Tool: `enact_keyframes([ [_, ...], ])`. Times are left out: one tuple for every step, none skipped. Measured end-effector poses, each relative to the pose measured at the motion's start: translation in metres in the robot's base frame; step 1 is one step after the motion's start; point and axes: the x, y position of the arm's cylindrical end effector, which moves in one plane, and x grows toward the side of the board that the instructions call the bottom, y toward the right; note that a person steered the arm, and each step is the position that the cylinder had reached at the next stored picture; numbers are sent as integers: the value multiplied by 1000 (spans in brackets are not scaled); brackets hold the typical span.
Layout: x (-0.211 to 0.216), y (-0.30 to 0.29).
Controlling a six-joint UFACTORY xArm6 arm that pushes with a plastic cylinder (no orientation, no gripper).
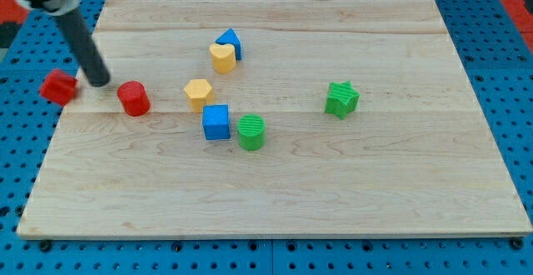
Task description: Move the red circle diagonally to the top left of the yellow hexagon
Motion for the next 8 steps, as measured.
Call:
enact_keyframes([
  [-71, -5],
  [-42, -33],
  [-38, 83],
  [15, 96],
  [49, 56],
  [50, 34],
  [64, 22],
  [78, -5],
])
